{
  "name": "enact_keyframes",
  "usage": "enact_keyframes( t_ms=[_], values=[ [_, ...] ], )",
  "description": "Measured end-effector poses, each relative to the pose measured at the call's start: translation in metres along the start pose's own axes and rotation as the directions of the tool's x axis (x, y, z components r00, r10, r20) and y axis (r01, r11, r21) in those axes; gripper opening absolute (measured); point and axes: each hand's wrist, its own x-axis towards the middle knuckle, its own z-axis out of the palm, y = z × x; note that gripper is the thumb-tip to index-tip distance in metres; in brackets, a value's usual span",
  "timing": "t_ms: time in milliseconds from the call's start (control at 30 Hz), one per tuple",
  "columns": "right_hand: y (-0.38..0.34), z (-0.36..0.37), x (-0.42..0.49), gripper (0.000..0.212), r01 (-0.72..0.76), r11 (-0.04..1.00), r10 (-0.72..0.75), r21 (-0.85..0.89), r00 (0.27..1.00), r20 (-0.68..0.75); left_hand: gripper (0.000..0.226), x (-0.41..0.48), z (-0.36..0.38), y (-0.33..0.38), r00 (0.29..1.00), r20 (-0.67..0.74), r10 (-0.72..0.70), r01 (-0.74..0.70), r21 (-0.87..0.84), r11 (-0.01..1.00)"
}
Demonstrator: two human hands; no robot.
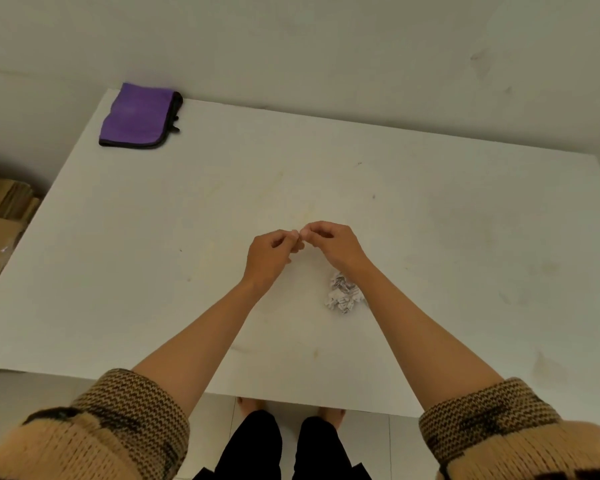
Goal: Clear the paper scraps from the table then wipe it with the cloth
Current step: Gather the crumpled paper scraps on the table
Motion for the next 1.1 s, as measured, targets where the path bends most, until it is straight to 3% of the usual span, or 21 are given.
enact_keyframes(
  t_ms=[200, 367, 567, 667, 800, 967, 1100],
  values=[
    [0.014, -0.020, -0.003, 0.011, 0.076, 0.914, -0.063, -0.398, 0.997, 0.045, 0.017, -0.012, 0.014, -0.009, 0.999, 0.037, -0.023, 0.020, 0.098, 0.995],
    [0.026, -0.026, -0.004, 0.006, 0.132, 0.812, -0.094, -0.568, 0.991, 0.097, 0.009, -0.020, 0.028, -0.012, 0.999, 0.027, -0.020, 0.014, 0.218, 0.976],
    [0.037, -0.026, -0.011, 0.014, 0.351, 0.539, -0.180, -0.766, 0.936, 0.303, 0.015, -0.028, 0.042, -0.018, 1.000, 0.007, -0.016, 0.012, 0.366, 0.931],
    [0.044, -0.028, -0.013, 0.016, 0.360, 0.555, -0.210, -0.750, 0.933, 0.292, 0.007, -0.028, 0.045, -0.019, 0.998, 0.019, 0.064, -0.065, 0.485, 0.872],
    [0.048, -0.033, -0.010, 0.021, 0.369, 0.587, -0.201, -0.721, 0.929, 0.312, 0.006, -0.023, 0.044, -0.019, 0.997, -0.031, 0.077, -0.047, 0.551, 0.833],
    [0.049, -0.040, -0.003, 0.025, 0.314, 0.742, -0.220, -0.592, 0.949, 0.227, 0.037, -0.019, 0.043, -0.015, 0.995, 0.016, 0.098, -0.084, 0.656, 0.750],
    [0.047, -0.043, 0.011, 0.024, 0.280, 0.745, -0.239, -0.606, 0.960, 0.149, 0.018, -0.014, 0.042, -0.015, 0.985, -0.005, 0.170, -0.127, 0.640, 0.757]
  ],
)
